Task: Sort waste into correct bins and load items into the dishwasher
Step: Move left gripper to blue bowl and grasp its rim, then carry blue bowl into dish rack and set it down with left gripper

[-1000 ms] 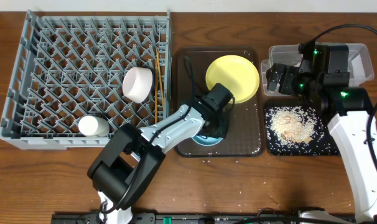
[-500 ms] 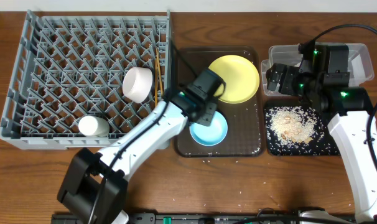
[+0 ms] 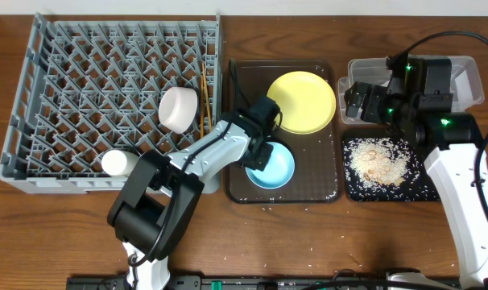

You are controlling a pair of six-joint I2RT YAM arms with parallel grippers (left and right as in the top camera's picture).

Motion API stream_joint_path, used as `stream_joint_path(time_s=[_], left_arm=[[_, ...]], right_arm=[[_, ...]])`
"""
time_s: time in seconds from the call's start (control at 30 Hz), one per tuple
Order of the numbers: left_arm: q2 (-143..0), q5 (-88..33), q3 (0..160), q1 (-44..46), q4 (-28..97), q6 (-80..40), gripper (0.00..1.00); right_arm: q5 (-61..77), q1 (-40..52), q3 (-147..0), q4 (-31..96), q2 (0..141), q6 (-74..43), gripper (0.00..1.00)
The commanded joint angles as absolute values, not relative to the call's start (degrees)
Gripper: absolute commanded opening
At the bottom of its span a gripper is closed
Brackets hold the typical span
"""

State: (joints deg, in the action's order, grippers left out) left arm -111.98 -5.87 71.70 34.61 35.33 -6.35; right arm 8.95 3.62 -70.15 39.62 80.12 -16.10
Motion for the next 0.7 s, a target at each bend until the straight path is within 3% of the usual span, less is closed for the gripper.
stream_joint_path(time_s=[0.0,0.3,0.53,0.63,0.67], left_arm=[[-113.0,-8.6,71.5,34.7,35.6,-5.9,0.07],[-98.5,-5.7,74.5,31.6,36.2,-8.2,0.07],[-86.7,29.3,74.5,25.7,43.7,-3.8,0.07],[-86.6,55.4,74.0,21.9,45.3,-0.9,0.07],[-86.7,58.8,73.8,20.8,44.6,-0.8,0.07]], right_arm=[[8.4,3.4,-70.7,39.7,79.8,-16.2,0.99],[8.4,3.4,-70.7,39.7,79.8,-16.2,0.99],[8.4,3.4,-70.7,39.7,79.8,-16.2,0.99],[8.4,3.4,-70.7,39.7,79.8,-16.2,0.99],[8.4,3.4,-70.7,39.7,79.8,-16.2,0.99]])
